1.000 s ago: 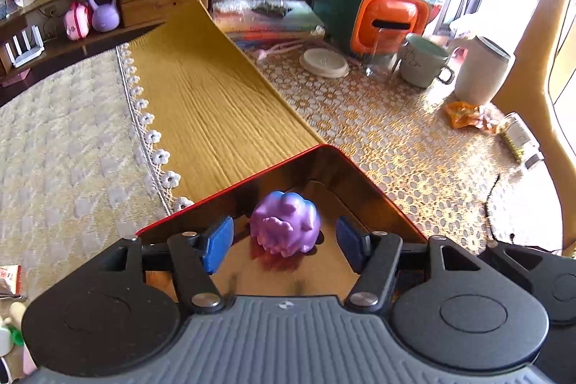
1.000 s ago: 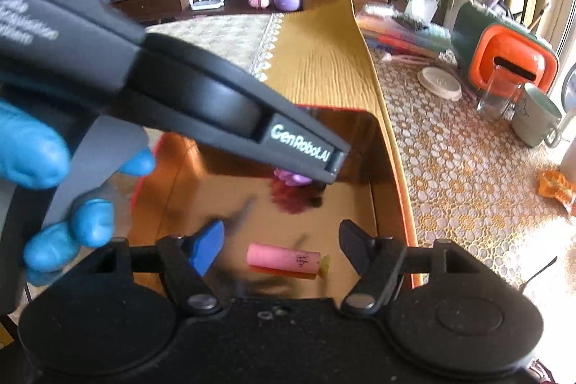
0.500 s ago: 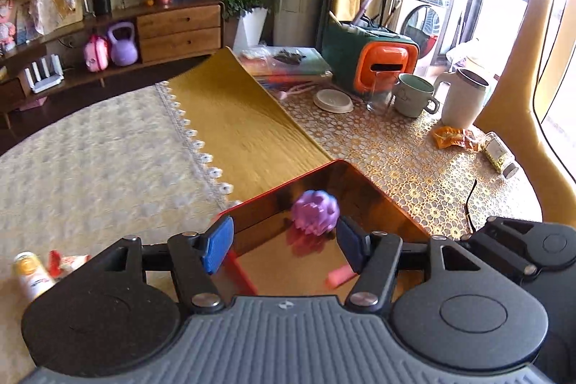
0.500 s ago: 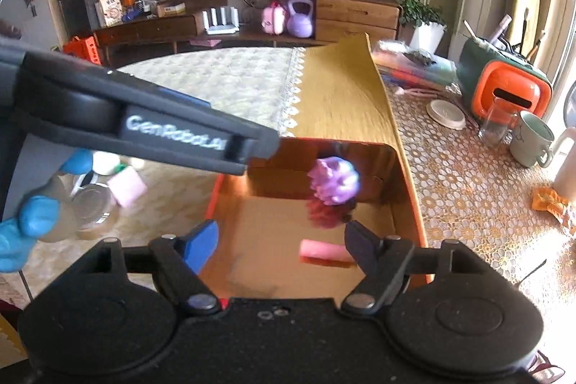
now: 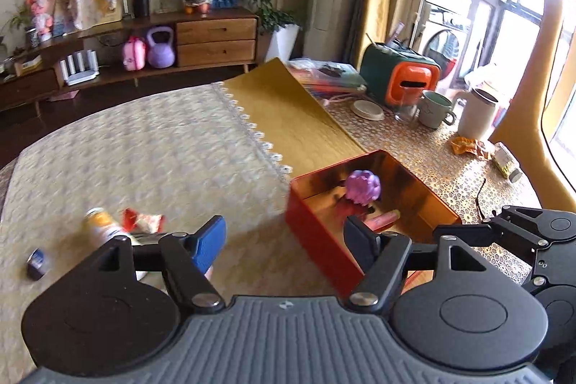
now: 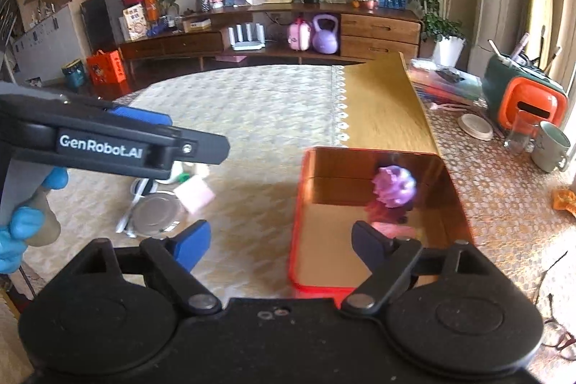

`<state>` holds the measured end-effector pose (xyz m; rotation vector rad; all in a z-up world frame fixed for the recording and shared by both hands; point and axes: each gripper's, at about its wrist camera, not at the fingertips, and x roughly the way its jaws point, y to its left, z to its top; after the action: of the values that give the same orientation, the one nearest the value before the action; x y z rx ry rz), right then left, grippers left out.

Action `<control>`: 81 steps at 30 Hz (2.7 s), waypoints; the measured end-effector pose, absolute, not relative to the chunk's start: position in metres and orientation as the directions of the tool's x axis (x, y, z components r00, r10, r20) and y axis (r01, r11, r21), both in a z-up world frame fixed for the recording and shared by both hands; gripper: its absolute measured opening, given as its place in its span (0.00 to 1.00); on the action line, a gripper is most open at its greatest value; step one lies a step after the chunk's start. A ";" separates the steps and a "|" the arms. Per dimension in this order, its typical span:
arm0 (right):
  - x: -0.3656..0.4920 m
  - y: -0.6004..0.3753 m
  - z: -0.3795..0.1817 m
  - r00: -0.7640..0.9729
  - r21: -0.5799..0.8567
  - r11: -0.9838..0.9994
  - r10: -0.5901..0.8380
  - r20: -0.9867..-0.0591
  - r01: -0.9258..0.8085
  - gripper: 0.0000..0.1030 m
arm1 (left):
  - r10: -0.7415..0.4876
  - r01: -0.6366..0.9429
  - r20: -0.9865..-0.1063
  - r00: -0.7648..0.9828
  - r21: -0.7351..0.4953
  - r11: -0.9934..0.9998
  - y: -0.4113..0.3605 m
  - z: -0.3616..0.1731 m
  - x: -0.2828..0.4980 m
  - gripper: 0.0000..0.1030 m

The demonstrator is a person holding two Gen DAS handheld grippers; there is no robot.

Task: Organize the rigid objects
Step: 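Withdraw both tools from the red tin back over the table, then grasp the black-capped jar with the left tool while the right tool grasps the silver compact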

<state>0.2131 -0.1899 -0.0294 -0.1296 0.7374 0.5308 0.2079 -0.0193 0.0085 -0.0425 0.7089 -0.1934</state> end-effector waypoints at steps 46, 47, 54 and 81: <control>0.214 -0.040 -0.107 0.540 0.013 0.764 0.469 -0.699 -0.646 0.99 | 0.232 -0.326 -0.669 0.706 -0.016 0.945 0.222 -0.088 0.188 0.82; 0.217 -0.039 -0.108 0.539 0.015 0.765 0.468 -0.701 -0.644 0.99 | 0.239 -0.332 -0.669 0.704 -0.012 0.943 0.224 -0.091 0.192 0.82; 0.230 -0.027 -0.124 0.525 0.022 0.770 0.456 -0.719 -0.638 0.95 | 0.241 -0.334 -0.679 0.693 -0.007 0.942 0.236 -0.112 0.223 0.82; 0.241 -0.012 -0.140 0.504 0.087 0.794 0.462 -0.730 -0.602 0.78 | 0.221 -0.282 -0.668 0.711 0.017 0.959 0.241 -0.140 0.252 0.52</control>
<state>0.2413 -0.0122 -0.1404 -0.1870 0.8198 0.6464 0.2519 0.2405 -0.1399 -0.0880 0.7288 0.2792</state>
